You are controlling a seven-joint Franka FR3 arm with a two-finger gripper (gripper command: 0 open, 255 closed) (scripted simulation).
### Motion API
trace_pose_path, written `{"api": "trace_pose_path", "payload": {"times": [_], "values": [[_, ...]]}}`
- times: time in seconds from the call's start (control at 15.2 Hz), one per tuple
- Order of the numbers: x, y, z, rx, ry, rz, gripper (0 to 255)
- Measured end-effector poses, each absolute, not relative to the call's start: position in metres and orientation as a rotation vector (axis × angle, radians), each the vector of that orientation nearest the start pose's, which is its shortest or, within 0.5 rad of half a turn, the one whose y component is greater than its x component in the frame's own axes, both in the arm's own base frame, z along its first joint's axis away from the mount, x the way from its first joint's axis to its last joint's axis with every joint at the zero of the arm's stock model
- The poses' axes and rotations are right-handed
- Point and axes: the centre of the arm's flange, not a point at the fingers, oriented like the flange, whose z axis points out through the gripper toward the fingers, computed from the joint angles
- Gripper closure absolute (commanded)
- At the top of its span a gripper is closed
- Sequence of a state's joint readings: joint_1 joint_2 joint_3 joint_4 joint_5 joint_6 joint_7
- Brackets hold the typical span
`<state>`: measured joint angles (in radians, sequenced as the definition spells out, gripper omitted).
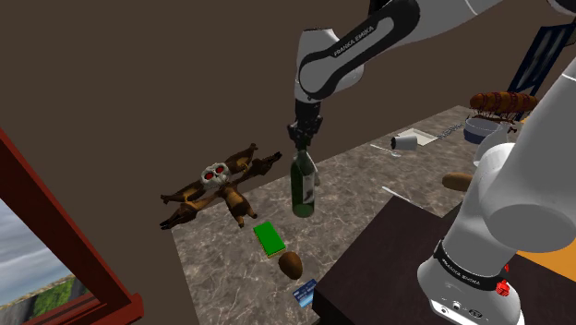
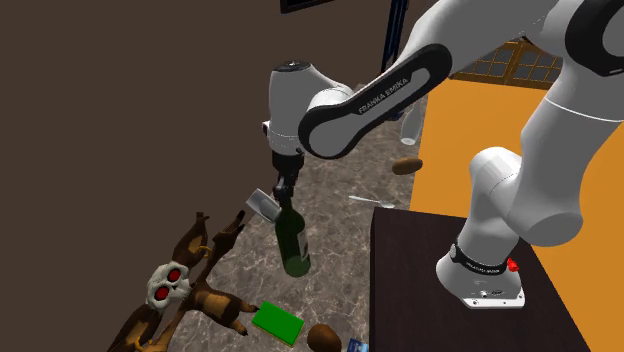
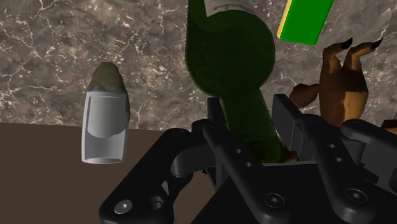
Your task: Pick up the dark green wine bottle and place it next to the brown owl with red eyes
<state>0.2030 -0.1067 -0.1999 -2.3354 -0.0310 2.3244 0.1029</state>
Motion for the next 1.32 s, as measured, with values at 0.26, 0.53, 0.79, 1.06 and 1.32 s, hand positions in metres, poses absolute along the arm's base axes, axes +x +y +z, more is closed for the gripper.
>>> {"api": "trace_pose_path", "payload": {"times": [0.26, 0.53, 0.79, 1.06, 1.32], "values": [[0.501, 0.002, 0.367, -3.133, 0.125, -0.147, 255], [0.500, 0.001, 0.348, -3.133, 0.125, -0.147, 255], [0.501, 0.001, 0.346, -3.133, 0.125, -0.148, 255], [0.501, 0.001, 0.346, -3.133, 0.125, -0.149, 0], [0.501, 0.001, 0.346, -3.133, 0.125, -0.149, 0]]}}
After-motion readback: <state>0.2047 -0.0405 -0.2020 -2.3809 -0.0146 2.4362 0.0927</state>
